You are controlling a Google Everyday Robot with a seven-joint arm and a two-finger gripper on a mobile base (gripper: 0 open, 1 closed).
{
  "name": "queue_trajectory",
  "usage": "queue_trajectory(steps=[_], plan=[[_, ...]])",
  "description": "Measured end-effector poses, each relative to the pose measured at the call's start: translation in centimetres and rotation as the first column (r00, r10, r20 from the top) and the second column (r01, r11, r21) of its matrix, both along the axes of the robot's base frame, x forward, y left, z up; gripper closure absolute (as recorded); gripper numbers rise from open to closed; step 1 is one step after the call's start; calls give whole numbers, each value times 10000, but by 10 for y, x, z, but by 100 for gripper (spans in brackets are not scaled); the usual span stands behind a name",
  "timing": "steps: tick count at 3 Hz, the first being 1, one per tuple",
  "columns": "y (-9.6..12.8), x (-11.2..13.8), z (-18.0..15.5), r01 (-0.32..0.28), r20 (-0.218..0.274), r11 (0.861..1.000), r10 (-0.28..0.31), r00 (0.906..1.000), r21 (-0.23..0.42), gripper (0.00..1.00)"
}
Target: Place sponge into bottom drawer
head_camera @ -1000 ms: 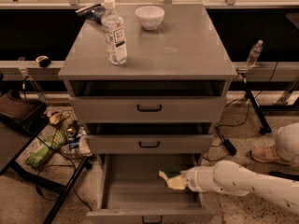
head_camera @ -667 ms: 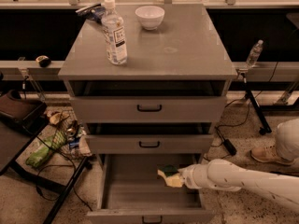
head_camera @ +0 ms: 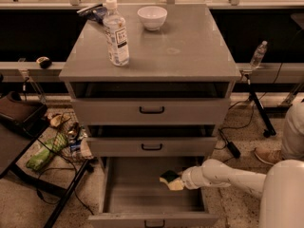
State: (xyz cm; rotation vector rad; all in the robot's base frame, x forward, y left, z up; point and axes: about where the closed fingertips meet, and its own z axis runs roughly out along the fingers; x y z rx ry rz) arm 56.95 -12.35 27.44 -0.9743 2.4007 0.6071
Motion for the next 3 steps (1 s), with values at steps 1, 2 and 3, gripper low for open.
queue_trajectory(steps=[1,2,3], plan=[[14,-6,-52,-968,-415,9933,995,9942,624,100],[39,-15,-98,-1817,-996,9722,1974,9753,1474,100],[25,5,-96,-1660,-820,9757,1788,9805,1429,74]])
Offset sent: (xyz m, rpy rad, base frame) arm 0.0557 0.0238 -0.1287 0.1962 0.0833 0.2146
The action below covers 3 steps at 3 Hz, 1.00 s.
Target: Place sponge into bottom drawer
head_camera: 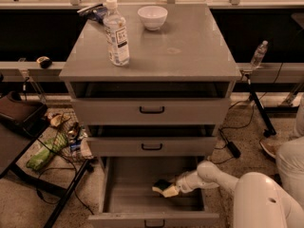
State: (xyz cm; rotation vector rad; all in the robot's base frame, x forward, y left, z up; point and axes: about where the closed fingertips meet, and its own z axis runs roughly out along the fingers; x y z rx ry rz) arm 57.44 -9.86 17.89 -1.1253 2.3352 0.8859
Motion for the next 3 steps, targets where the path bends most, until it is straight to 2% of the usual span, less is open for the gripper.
queue_trajectory(steps=[3], plan=[[0,0,0,-1,-1,10000,1,10000,0,3]])
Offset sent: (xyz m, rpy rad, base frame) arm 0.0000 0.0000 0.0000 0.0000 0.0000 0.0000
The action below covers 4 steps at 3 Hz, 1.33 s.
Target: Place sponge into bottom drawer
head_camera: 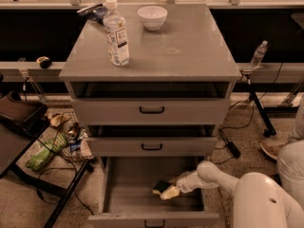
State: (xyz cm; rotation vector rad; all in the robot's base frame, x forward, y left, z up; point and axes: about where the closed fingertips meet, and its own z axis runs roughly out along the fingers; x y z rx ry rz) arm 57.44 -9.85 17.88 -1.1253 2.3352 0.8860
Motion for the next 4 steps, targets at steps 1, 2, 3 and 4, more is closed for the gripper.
queue_trajectory(steps=[1,2,3,4], plan=[[2,-2,1,-68,1,10000,68,10000,71,0],[-5,-9,22,-335,258,9992,329,9991,217,0],[-25,-31,61,-1012,391,9949,1008,9941,63,0],[-60,-50,109,-1353,464,9851,1408,9889,-1063,0]])
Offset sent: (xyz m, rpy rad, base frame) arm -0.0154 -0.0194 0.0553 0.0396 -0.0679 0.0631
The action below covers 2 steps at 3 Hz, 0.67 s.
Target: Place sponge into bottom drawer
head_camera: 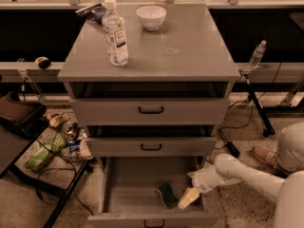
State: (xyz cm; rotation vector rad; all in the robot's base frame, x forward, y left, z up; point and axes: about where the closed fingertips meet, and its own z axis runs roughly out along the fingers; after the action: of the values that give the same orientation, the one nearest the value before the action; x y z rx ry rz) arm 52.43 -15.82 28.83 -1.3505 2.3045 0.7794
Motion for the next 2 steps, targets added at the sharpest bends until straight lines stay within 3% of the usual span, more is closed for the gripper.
queue_trajectory(steps=[1,2], plan=[[-12,-2,45,-140,451,9859,218,9987,-1665,0],[-3,11,94,-429,1565,9418,1001,9826,-3334,0]])
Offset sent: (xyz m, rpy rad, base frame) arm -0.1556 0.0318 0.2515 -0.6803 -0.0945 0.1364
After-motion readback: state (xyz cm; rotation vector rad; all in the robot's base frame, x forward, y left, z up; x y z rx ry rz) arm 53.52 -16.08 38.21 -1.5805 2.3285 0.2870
